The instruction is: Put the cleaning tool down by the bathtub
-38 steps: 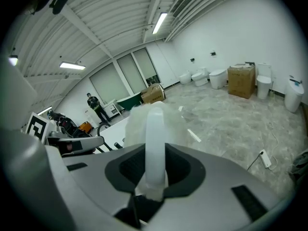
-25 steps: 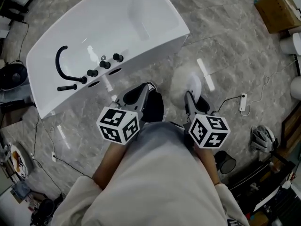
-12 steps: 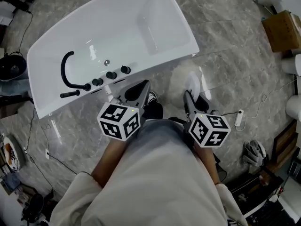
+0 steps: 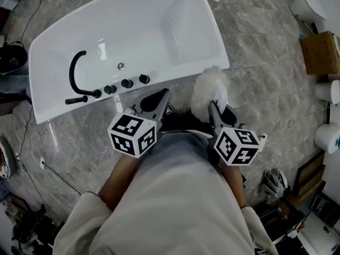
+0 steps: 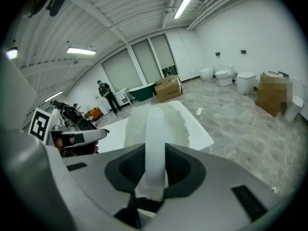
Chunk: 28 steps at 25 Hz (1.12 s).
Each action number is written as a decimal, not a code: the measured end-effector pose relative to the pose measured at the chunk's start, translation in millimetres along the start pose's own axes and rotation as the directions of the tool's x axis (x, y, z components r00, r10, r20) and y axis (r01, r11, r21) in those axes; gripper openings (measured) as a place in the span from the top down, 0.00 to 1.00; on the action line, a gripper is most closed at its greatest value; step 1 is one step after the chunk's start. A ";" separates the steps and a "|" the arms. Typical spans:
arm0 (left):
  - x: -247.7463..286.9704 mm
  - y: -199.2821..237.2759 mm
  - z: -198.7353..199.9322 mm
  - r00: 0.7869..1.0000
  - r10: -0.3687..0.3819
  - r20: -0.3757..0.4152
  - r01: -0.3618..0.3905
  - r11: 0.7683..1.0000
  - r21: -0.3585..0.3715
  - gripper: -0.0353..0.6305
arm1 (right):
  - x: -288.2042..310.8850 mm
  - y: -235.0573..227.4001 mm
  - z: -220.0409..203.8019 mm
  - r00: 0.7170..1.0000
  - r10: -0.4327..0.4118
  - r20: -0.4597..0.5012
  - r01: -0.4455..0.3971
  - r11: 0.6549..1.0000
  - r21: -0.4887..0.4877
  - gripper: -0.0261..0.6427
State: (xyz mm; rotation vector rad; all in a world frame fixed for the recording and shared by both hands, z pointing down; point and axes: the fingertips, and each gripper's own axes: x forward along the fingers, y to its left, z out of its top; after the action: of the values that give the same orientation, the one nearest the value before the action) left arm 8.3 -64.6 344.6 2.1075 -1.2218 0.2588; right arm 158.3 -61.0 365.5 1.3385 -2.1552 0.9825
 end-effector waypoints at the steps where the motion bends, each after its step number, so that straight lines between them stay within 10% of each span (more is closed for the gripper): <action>1: -0.1 2.9 0.3 1.000 0.008 0.000 -0.008 1.000 -0.003 0.94 | 2.9 0.0 1.7 1.000 0.004 -0.004 -0.004 1.000 -0.003 0.84; 28: 8.8 58.5 21.1 0.975 0.218 0.050 -0.208 0.967 -0.149 0.94 | 89.6 17.7 50.2 0.945 0.259 -0.198 -0.305 0.917 -0.257 0.84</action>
State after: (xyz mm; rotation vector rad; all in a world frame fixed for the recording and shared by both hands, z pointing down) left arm -38.6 -103.5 359.6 1.8769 -1.4649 0.1919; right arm 103.0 -147.1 385.5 0.8005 -2.2996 0.8078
